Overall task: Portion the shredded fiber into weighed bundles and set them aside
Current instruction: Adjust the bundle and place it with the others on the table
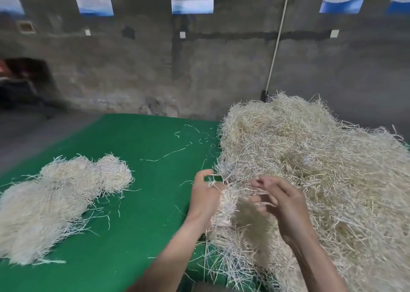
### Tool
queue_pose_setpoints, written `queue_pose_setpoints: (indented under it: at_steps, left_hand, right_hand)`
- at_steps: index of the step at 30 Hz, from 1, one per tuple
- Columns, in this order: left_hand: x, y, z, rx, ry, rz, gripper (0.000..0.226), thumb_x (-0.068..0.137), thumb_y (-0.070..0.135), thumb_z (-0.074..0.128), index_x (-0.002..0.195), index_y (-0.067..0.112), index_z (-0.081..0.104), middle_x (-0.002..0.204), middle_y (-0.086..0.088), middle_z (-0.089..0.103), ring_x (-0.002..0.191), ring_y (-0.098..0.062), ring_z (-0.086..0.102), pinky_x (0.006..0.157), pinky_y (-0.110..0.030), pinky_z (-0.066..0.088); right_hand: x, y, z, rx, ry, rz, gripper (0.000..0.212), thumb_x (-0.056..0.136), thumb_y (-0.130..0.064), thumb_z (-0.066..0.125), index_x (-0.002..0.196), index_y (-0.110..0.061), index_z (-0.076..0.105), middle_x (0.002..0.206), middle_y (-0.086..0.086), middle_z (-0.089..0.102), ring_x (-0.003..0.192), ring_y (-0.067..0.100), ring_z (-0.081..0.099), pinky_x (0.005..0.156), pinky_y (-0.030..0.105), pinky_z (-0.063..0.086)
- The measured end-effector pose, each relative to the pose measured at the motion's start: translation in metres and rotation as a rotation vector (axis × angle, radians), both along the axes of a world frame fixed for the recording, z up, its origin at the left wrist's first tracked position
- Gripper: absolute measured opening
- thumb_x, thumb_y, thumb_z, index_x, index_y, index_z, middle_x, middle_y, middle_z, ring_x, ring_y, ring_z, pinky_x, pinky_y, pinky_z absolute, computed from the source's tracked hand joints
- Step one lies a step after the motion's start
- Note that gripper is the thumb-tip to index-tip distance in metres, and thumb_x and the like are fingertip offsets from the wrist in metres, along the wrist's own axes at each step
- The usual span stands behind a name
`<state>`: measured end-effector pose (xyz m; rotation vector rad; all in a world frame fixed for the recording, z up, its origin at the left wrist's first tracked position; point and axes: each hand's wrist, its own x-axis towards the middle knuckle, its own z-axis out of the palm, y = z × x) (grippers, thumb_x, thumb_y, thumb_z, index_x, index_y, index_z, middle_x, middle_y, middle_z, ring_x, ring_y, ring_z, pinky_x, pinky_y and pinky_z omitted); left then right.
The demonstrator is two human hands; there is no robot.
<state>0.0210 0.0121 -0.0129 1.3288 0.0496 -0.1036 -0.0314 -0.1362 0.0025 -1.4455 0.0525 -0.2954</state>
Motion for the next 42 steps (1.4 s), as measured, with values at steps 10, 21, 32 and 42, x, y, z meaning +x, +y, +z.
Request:
queue_pose_setpoints:
  at_steps: [10, 21, 32, 42]
  left_hand:
    - [-0.010, -0.019, 0.010, -0.447, 0.243, -0.159, 0.069, 0.069, 0.035, 0.059, 0.133, 0.012, 0.049, 0.147, -0.016, 0.039, 0.115, -0.032, 0.054, 0.100, -0.051, 0.040]
    - [-0.016, -0.035, 0.004, -0.281, 0.088, 0.230, 0.025, 0.094, 0.021, 0.051, 0.073, 0.012, 0.060, 0.057, -0.003, 0.055, 0.043, -0.012, 0.051, 0.039, -0.021, 0.042]
    - [-0.017, -0.034, -0.027, 0.032, -0.014, 0.262, 0.052, 0.096, 0.046, 0.037, 0.083, -0.001, 0.055, 0.062, -0.009, 0.052, 0.045, -0.008, 0.049, 0.043, -0.014, 0.038]
    - [-0.041, -0.034, -0.010, 0.083, 0.111, -0.025, 0.073, 0.072, 0.058, 0.059, 0.136, 0.024, 0.046, 0.147, 0.001, 0.040, 0.135, -0.019, 0.035, 0.109, -0.050, 0.028]
  right_hand:
    - [0.000, 0.037, -0.024, -0.193, -0.016, -0.107, 0.009, 0.083, -0.051, 0.055, 0.083, -0.053, 0.064, 0.079, -0.037, 0.063, 0.081, -0.021, 0.055, 0.076, 0.013, 0.046]
    - [-0.012, 0.063, -0.048, -0.261, 0.049, 0.048, 0.046, 0.085, -0.060, 0.040, 0.127, -0.043, 0.047, 0.081, -0.018, 0.060, 0.064, -0.006, 0.054, 0.058, 0.013, 0.044]
    - [-0.011, 0.072, -0.060, -0.444, 0.052, -0.054, 0.031, 0.095, -0.052, 0.033, 0.120, -0.068, 0.028, 0.151, -0.019, 0.026, 0.127, -0.013, 0.032, 0.106, 0.021, 0.034]
    - [0.012, 0.017, -0.041, -0.199, -0.027, -0.262, 0.035, 0.090, -0.054, 0.041, 0.096, -0.022, 0.055, 0.101, -0.011, 0.062, 0.096, 0.005, 0.058, 0.090, 0.031, 0.048]
